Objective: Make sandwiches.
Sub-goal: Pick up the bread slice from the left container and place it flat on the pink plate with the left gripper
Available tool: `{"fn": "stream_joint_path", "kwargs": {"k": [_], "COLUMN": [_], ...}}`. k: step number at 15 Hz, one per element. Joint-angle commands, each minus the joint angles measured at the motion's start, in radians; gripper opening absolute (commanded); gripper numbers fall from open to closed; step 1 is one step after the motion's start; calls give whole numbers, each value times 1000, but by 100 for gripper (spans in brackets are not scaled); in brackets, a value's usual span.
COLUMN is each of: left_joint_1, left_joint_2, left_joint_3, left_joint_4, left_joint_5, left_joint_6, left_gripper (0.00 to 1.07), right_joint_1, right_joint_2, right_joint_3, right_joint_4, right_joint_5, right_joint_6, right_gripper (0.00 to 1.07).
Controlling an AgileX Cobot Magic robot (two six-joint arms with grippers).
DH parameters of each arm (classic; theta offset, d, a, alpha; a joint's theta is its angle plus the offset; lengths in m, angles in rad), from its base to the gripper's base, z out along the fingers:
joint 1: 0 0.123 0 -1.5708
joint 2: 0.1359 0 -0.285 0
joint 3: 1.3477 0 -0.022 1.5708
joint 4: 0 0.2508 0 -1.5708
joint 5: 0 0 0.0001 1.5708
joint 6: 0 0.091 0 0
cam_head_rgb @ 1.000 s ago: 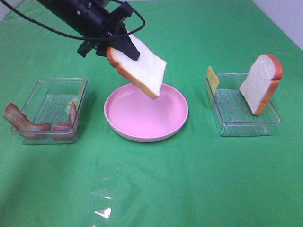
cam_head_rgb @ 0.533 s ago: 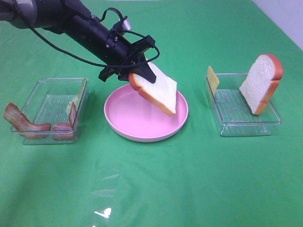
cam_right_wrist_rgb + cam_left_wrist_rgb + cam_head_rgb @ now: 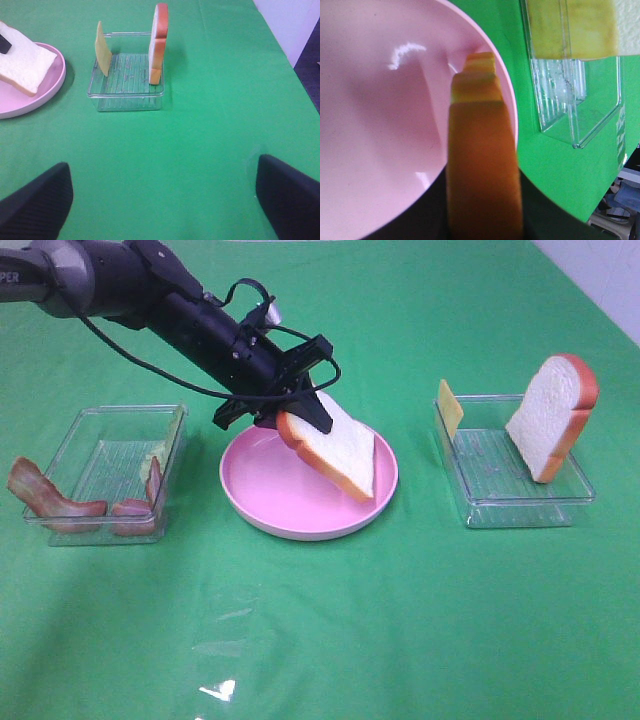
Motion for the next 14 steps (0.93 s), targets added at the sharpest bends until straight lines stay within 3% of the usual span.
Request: {"fn": "stream_joint_path", "kwargs": {"k": [1, 6, 8, 9, 10, 11, 12, 14], "left_joint_1": [-12, -12, -12, -12, -12, -12, -12, -12], "left_joint_2": [11, 11, 11, 11, 10, 2, 1, -13], "left_joint_3": [0, 0, 0, -1, -7, -38, -54, -129], "left_joint_4": [-3, 42, 73, 99, 124, 174, 188, 263], "left_joint_5": [10, -1, -1, -1, 1, 27, 46, 139], "left_joint_6": [-7, -40, -62, -81, -101, -106, -104, -107], "left_gripper": [0, 0, 11, 25, 49, 95, 102, 102], "right_joint_1": [-7, -7, -7, -7, -7, -7, -7, -7], "right_joint_2": [-23, -23, -23, -23, -23, -23, -23, -23], "right_joint_3": [3, 3, 3, 3, 3, 3, 3, 3], "right_joint_4": [1, 1, 1, 1, 1, 1, 1, 1], "right_joint_5": [-7, -7, -7, -7, -7, -7, -7, -7], "right_joint_6": [0, 0, 0, 0, 0, 0, 0, 0], "right_gripper": [96, 96, 96, 96, 96, 96, 96, 96]}}
